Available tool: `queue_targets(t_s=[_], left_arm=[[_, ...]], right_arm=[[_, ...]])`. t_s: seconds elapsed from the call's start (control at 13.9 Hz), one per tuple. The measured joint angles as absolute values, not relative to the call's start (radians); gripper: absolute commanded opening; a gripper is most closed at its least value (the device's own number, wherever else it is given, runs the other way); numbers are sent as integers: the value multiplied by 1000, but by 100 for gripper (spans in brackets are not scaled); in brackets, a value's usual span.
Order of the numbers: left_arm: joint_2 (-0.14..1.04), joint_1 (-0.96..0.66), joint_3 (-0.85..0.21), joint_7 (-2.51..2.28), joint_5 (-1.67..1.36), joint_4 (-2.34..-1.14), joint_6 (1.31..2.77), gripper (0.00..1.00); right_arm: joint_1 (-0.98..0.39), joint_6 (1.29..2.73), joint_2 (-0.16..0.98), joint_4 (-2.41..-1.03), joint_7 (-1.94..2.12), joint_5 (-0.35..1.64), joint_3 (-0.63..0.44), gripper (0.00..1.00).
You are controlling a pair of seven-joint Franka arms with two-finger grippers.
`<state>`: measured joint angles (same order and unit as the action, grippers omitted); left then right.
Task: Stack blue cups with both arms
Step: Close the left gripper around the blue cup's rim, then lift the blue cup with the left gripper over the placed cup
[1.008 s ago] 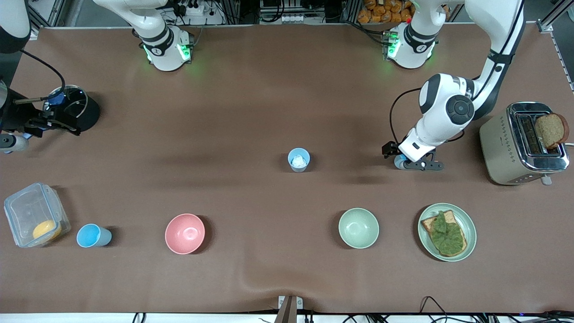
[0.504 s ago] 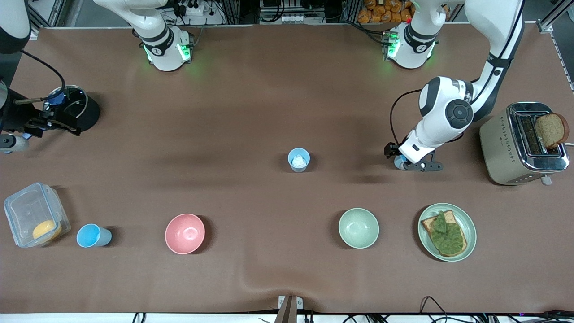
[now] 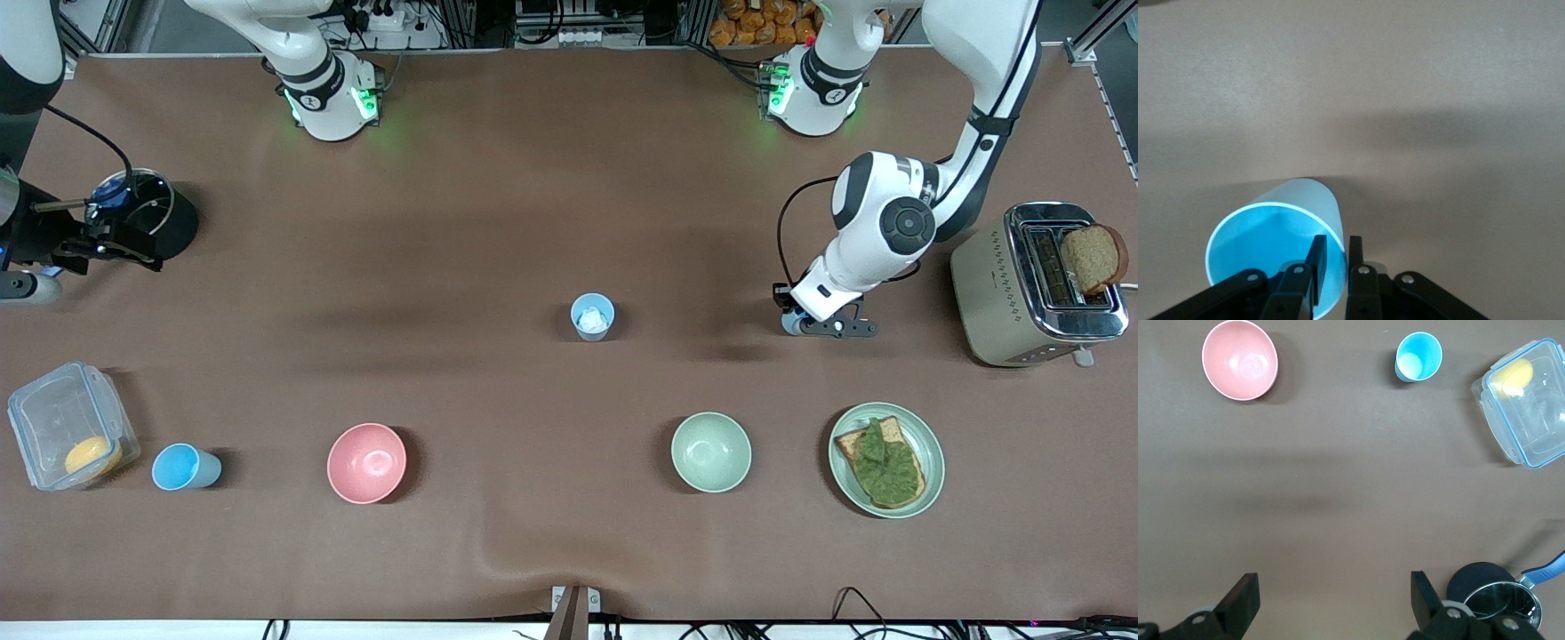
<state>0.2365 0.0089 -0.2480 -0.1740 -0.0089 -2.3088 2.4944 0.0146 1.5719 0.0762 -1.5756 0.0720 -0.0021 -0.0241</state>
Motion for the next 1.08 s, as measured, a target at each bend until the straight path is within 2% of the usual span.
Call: queue_targets(t_s=[0.07, 0.22, 0.5, 0.65, 0.86, 1.08], left_arm=[[234, 10, -246, -177, -9, -2309, 2492, 11], [224, 12, -246, -189, -9, -2308, 2488, 0], [181, 12, -253, -192, -7, -2300, 2470, 0], [133, 11, -290, -193, -7, -2275, 2383, 0], [74, 8, -349, -200, -8, -2170, 2201, 0], [65, 4, -428, -243, -19, -2044, 2093, 0]], right_arm=[[14, 1572, 76, -1576, 72, -2, -24, 100], [14, 1572, 76, -1576, 72, -2, -24, 100], [14, 1572, 76, -1575, 72, -2, -24, 100], [14, 1572, 76, -1575, 72, -2, -24, 100], [14, 1572, 76, -1575, 72, -2, -24, 100], [14, 1572, 76, -1575, 72, -2, -25, 100]])
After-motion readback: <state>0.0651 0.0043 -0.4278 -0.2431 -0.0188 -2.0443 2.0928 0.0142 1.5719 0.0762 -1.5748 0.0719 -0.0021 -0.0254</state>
